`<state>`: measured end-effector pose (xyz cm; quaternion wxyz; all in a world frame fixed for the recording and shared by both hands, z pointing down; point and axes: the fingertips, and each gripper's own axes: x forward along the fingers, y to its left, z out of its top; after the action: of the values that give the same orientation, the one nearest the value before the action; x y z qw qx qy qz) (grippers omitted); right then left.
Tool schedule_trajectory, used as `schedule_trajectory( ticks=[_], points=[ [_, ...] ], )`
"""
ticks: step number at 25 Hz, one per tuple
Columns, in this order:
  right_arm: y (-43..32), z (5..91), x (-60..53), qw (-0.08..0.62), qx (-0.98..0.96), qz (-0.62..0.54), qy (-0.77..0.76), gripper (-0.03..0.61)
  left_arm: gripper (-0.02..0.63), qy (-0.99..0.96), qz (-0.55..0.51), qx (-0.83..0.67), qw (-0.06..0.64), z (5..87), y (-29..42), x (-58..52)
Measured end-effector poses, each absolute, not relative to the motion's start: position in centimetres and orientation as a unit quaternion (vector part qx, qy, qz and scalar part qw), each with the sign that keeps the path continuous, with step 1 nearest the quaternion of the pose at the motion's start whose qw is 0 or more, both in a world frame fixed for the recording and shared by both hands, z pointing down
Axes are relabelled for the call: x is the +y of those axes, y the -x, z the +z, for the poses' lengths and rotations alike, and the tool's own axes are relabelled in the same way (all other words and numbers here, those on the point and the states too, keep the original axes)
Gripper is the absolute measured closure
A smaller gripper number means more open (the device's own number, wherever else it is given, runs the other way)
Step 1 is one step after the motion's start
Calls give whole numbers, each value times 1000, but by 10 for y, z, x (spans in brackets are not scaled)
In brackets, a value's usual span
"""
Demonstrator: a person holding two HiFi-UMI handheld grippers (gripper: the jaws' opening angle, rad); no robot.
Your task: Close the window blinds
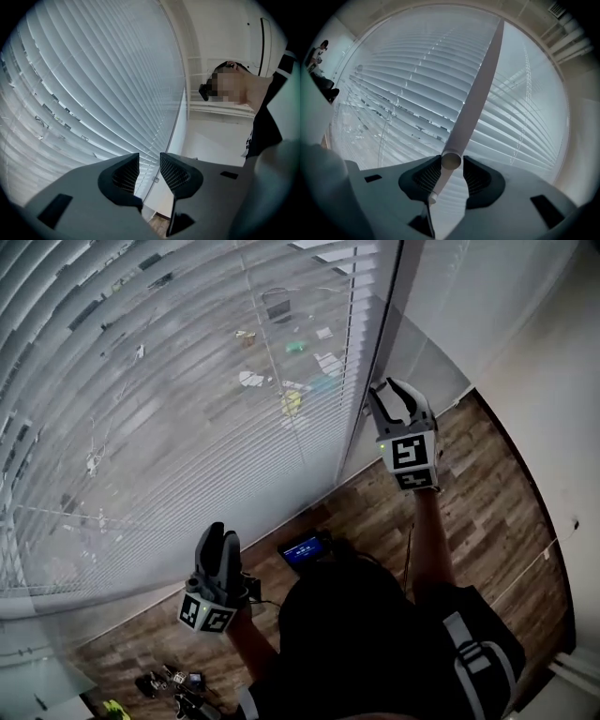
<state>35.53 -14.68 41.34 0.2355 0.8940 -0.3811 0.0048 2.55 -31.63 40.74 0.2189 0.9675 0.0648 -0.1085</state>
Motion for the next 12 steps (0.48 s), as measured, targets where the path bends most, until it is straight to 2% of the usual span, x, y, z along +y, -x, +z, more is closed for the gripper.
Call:
schedule_trajectory(
  ticks=[3, 6, 12],
  points=[
    [-356, 418, -146, 224, -393, 21, -892, 446, 476, -968, -105, 59, 222, 412, -25, -314],
    [-353, 418, -148, 171, -401, 57, -898, 448, 476, -967, -106, 57, 223, 409, -22, -318],
    [-354, 420, -153, -52, -438, 154, -884, 449, 476, -967, -107, 58, 223, 410, -23, -326]
  ],
)
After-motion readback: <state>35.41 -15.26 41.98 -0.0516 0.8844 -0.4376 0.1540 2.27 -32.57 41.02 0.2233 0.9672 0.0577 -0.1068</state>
